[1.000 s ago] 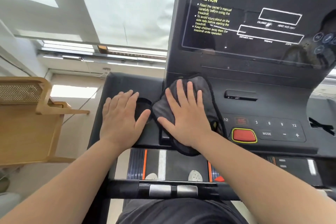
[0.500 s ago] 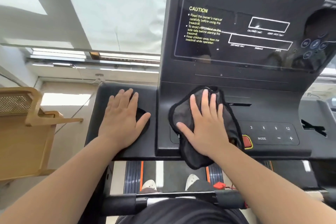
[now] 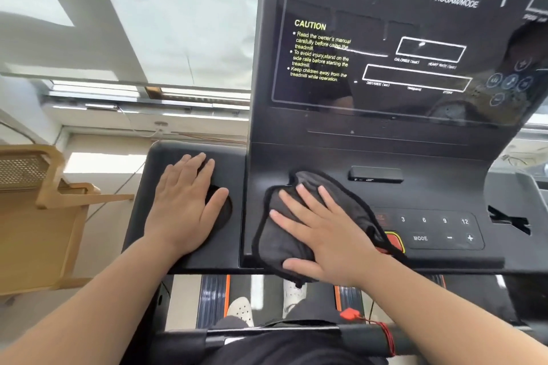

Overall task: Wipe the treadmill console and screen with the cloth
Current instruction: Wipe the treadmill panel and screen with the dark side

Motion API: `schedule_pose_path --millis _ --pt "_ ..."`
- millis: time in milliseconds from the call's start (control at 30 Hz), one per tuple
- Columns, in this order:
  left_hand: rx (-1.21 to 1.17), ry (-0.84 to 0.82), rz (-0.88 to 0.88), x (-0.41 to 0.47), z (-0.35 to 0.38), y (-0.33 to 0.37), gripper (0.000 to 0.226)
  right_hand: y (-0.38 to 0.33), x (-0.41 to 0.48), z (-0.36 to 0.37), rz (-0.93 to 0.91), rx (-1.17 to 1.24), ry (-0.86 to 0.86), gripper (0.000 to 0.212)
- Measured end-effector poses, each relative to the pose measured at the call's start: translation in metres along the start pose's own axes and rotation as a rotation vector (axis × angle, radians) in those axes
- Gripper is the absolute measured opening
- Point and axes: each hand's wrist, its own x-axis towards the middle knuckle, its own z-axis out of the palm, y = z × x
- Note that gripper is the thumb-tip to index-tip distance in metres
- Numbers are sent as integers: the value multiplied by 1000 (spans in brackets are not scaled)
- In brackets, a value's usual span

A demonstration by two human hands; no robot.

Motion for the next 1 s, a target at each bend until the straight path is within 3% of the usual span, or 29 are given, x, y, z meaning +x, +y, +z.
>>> schedule_pose_path --millis 100,300,433,700,867,1000 --pt "-53 22 -38 3 -3 4 75 13 24 -8 77 -13 36 89" --pt "-231 114 -153 19 -17 20 64 -3 98 -25 142 -67 266 86" --pt "-312 192 -42 30 -35 38 65 3 123 -51 227 -148 395 95" --pt "-384 317 137 60 -69 85 72 22 102 -44 678 -29 576 120" --pt "-450 253 139 71 -73 97 78 50 101 -57 795 71 683 112" --pt "-409 215 187 73 -90 88 79 82 114 -103 707 35 761 101"
